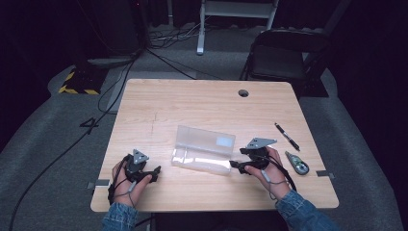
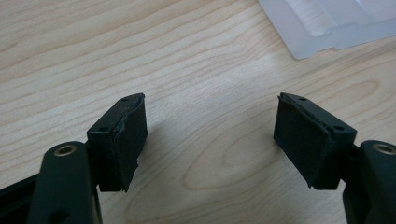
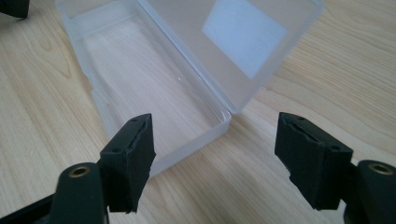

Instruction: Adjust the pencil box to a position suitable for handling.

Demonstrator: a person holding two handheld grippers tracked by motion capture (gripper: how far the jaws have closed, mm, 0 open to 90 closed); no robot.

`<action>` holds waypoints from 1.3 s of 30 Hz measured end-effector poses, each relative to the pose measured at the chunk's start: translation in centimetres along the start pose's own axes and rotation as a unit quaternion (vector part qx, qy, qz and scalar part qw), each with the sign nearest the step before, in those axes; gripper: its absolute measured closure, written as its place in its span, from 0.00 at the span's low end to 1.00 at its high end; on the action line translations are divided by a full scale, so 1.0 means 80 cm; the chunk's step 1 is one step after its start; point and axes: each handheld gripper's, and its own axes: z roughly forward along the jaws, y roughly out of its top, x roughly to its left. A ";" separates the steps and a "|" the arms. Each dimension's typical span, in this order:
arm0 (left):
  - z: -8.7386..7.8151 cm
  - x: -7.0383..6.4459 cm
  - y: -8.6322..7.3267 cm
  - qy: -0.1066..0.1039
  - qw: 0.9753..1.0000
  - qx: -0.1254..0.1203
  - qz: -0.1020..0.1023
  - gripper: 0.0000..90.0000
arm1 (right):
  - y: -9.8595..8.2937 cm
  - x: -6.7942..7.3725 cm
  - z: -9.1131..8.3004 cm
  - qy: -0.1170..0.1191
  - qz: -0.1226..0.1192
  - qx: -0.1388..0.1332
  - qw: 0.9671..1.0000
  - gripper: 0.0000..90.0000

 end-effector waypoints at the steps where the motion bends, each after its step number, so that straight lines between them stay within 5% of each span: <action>1: 0.000 0.000 0.000 0.000 1.000 0.000 0.000 0.29 | 0.003 0.002 0.004 0.001 -0.001 0.002 1.000 0.32; 9: 0.001 0.007 -0.004 0.001 1.000 -0.013 -0.004 0.27 | 0.009 0.010 0.034 -0.003 -0.005 0.044 0.999 0.32; 17: 0.002 0.007 -0.004 0.002 1.000 -0.013 -0.004 0.26 | 0.006 0.014 0.035 -0.002 -0.027 0.066 0.997 0.34; 39: 0.008 0.003 0.002 0.000 1.000 -0.013 -0.005 0.25 | -0.046 0.013 -0.024 0.006 -0.049 0.083 0.995 0.33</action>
